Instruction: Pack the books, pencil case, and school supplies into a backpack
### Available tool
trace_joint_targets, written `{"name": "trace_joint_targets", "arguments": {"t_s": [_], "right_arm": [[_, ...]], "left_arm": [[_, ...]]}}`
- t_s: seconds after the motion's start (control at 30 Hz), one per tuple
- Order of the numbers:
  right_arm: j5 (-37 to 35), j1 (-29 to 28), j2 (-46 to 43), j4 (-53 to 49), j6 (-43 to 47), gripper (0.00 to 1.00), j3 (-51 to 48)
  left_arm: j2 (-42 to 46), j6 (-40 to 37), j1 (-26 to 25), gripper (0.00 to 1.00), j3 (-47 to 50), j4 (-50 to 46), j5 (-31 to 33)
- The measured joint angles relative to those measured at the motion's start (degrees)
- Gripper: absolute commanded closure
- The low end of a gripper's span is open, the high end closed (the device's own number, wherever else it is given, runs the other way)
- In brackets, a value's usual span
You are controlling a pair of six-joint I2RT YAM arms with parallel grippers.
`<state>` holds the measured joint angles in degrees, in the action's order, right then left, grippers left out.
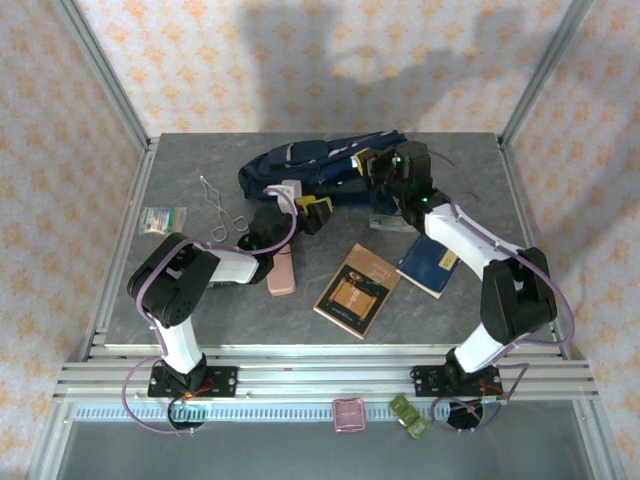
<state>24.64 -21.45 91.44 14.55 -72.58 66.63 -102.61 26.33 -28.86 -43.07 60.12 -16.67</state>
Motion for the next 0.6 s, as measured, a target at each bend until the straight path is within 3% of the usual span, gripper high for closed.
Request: {"name": "trace_joint_targets", "arguments": {"t_s": [0.2, 0.33, 0.5, 0.6], "right_arm": [[0.26, 0.00, -0.07, 0.48, 0.00, 1.00, -0.24], [0.48, 0.00, -0.07, 1.22, -0.02, 1.00, -0.33], [0.87, -0.02, -0.07, 1.33, -0.02, 1.00, -0.33], [0.90, -0.02, -0.07, 1.33, -0.02, 1.00, -0.33]], "left_arm": [[-0.31, -4.00, 0.00, 0.43, -3.52, -1.62, 0.35], [-2.12, -6.10, -0.02, 0.51, -6.99, -2.45, 0.11], [-3.32, -8.57, 0.00, 0.82, -8.79, -3.89, 0.22], [-3.63, -9.31, 0.00, 0.94, -9.22, -4.50, 0.31]]}}
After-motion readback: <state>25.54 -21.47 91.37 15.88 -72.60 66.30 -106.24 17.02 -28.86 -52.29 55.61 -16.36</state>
